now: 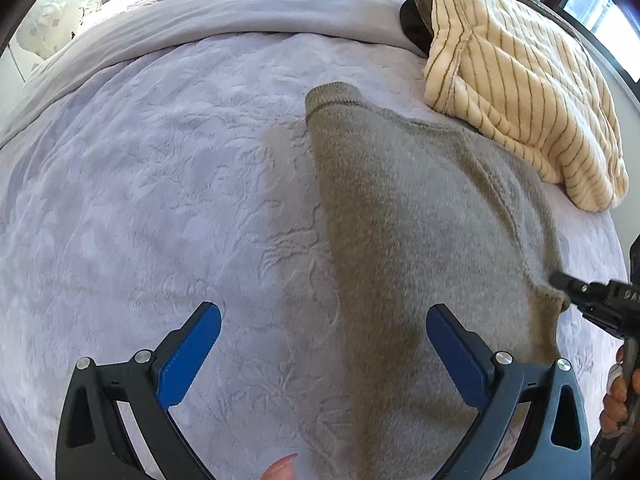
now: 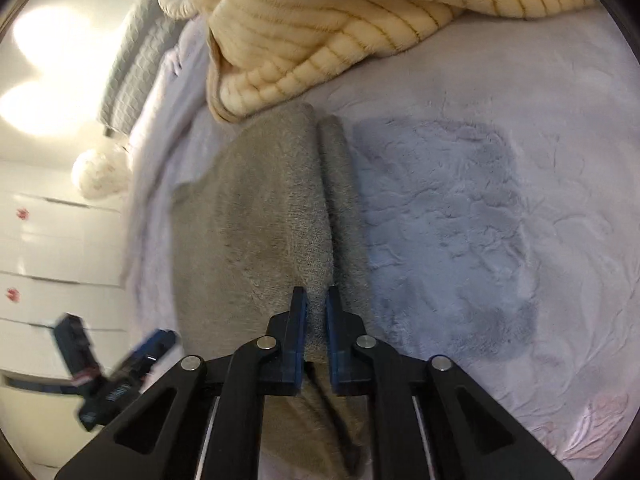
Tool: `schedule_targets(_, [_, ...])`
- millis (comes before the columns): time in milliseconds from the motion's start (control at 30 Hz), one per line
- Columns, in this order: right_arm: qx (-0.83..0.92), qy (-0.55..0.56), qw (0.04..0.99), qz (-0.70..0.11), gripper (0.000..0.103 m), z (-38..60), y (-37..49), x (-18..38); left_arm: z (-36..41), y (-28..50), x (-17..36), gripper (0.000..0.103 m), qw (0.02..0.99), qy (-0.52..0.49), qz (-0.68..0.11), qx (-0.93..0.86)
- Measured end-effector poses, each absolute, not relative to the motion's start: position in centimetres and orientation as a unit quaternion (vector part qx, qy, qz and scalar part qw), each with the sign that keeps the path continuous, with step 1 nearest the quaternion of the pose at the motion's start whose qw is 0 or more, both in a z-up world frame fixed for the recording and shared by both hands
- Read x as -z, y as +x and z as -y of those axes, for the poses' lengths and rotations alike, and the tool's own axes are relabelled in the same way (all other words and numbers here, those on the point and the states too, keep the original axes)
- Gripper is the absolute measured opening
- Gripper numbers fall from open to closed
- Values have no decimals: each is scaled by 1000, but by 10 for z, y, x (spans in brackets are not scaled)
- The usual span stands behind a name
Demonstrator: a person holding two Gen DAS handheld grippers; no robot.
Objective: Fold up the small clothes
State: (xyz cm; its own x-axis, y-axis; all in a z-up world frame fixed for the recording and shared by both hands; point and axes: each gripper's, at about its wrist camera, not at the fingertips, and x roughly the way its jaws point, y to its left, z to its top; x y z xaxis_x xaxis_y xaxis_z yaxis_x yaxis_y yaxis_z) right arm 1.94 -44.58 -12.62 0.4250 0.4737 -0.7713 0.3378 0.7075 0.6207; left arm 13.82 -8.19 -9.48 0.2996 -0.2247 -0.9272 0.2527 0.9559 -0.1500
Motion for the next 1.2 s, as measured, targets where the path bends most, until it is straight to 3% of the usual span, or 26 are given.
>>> schedule_targets(200, [-28, 353, 748, -561, 9, 445, 22, 141, 88, 145, 99, 103, 802, 11, -579, 148])
schedule_targets(567, [-51, 408, 752, -516, 12, 470, 17, 127, 92, 152, 105, 103, 797, 10, -585, 149])
schedule_targets(633, [-51, 416, 748, -514, 19, 474, 20, 128, 92, 152, 105, 103, 796, 10, -587, 150])
schedule_targets(700, [-45, 416, 747, -516, 53, 474, 20, 130, 93, 152, 105, 103, 796, 12, -586, 150])
schedule_targets(733, [-42, 413, 749, -516, 58, 474, 21, 130, 93, 152, 105, 103, 796, 12, -587, 150])
schedule_targets(1200, [-63, 414, 741, -524, 59, 470, 31, 140, 94, 162, 122, 103, 760, -13, -621, 194])
